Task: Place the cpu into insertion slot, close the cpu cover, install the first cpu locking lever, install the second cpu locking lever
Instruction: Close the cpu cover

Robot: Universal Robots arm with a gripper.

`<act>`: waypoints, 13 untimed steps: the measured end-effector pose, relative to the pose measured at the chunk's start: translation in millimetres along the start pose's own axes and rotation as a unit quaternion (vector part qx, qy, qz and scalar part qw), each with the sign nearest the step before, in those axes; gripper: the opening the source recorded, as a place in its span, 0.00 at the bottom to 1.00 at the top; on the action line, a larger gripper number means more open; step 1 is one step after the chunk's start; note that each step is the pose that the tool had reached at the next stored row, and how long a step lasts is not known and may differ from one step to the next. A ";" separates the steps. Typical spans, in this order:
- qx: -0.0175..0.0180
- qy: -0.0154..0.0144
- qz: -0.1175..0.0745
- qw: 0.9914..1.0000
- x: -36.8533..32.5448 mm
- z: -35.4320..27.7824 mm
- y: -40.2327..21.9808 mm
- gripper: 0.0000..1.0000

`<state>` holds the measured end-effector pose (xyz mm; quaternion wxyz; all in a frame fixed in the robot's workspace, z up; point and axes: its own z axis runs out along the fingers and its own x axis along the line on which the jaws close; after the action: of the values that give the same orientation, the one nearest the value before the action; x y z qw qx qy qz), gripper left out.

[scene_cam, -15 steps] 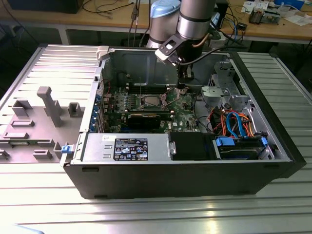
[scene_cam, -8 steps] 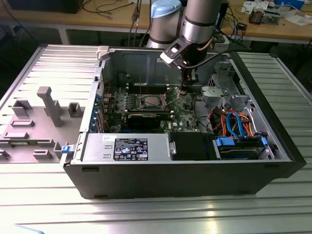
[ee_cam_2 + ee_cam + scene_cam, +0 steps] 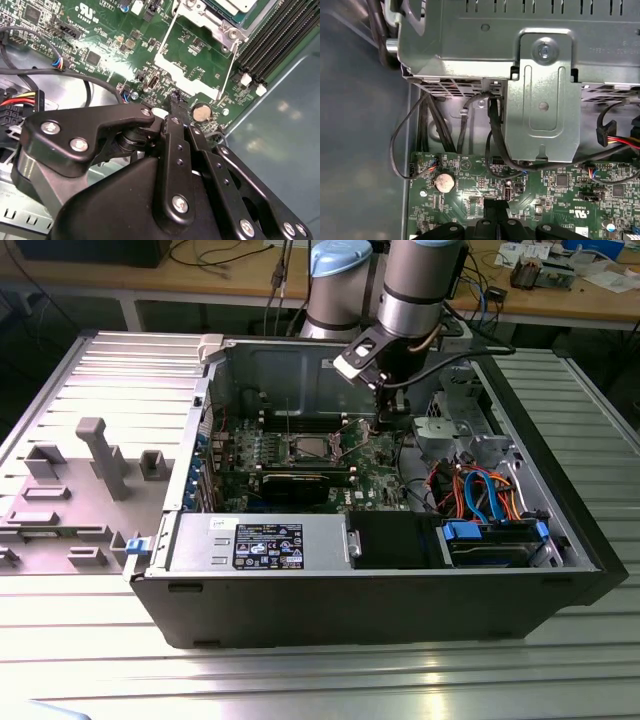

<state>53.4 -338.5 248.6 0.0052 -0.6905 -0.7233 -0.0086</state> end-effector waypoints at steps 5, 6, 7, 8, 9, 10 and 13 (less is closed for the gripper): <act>0.000 0.000 0.000 1.000 0.4 0.5 -5.6 0.11; 0.000 0.000 0.000 1.000 0.4 0.5 -6.9 0.11; 0.000 0.000 0.000 1.000 0.5 0.5 -7.9 0.11; 0.000 0.000 0.000 1.000 0.5 0.5 -8.5 0.11; 0.000 0.000 0.000 1.000 0.6 0.5 -9.2 0.11; 0.000 0.000 0.000 1.000 0.6 0.5 -9.8 0.11; 0.000 0.000 0.000 1.000 0.7 0.5 -11.0 0.11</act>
<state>42.4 -338.3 248.1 0.0052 -0.6905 -0.7233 -0.0087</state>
